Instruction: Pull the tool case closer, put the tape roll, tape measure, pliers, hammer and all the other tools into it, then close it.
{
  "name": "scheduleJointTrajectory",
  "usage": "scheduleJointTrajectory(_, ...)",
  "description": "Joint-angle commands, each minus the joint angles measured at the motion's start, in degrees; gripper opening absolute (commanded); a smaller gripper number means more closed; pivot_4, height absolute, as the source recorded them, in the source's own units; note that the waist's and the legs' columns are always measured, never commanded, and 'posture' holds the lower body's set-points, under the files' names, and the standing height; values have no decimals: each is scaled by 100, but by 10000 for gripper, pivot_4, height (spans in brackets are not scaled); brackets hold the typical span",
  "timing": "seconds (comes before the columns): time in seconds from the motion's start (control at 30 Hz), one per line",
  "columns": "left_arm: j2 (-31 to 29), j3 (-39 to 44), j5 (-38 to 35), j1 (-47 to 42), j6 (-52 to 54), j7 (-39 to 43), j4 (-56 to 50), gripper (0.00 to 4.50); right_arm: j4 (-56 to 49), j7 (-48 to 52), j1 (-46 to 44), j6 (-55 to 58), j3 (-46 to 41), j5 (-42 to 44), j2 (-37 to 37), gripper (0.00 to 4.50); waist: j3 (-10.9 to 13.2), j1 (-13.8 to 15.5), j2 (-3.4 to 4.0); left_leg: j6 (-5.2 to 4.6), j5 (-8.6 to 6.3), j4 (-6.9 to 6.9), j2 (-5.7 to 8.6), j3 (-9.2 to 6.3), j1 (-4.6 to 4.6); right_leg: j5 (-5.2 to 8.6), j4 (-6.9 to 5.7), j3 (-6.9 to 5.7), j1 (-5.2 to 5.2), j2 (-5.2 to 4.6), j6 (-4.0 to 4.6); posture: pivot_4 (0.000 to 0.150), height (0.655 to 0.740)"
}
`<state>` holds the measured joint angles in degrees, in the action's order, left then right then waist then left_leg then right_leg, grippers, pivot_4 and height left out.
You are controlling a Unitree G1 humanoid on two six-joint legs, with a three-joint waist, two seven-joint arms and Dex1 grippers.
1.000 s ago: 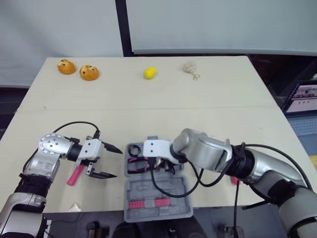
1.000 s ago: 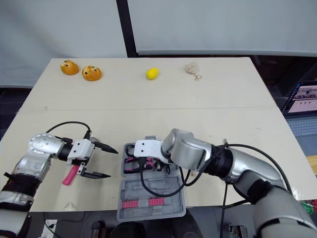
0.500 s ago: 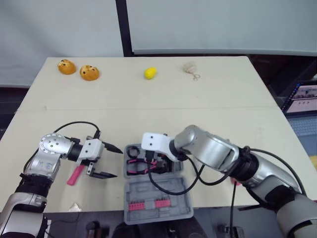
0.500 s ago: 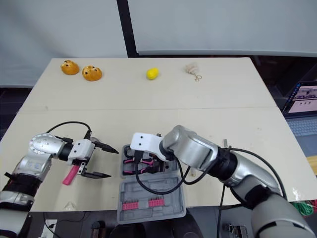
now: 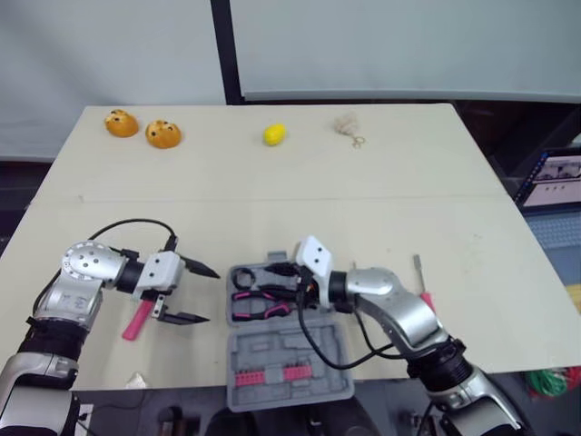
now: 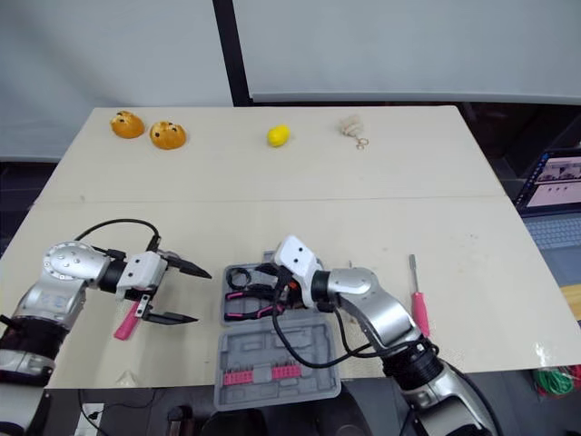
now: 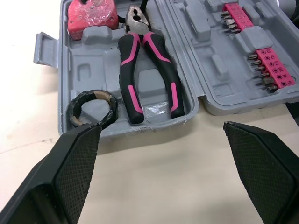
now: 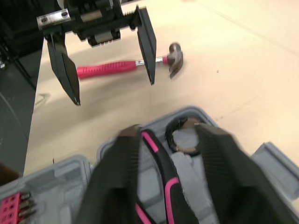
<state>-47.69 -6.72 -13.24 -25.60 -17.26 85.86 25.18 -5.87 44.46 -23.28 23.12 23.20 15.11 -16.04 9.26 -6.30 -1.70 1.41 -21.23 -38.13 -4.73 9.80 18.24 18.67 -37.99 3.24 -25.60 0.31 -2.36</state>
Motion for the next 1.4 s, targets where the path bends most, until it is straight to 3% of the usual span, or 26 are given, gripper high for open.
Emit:
scheduleJointTrajectory(0.03,-70,155,-102,40,45,55,-193,45000,143,32,106,-349,-18,-153,51,900,0,0,0,0,0,0,0,0,0,0,0,0,0,0,0,1500,7400)
scheduleJointTrajectory(0.43,-12,144,-119,-36,68,65,-179,45000,633,-43,247,-298,172,-847,-31,900,0,3,0,0,0,-1,0,1,-2,0,-2,1,0,0,0,1500,7400)
scheduleJointTrajectory(0.73,48,132,-147,-87,79,66,-237,45000,1066,-295,349,1277,824,-1721,-379,900,-67,4,4,0,0,-2,0,2,-13,0,-4,4,9,-1,1,1500,7400)
scheduleJointTrajectory(1.4,144,122,-415,-41,463,108,-802,45000,887,-400,511,2182,940,-1657,-512,900,-224,162,-2,1,-3,8,2,3,-32,5,4,5,26,1,8,1500,7400)
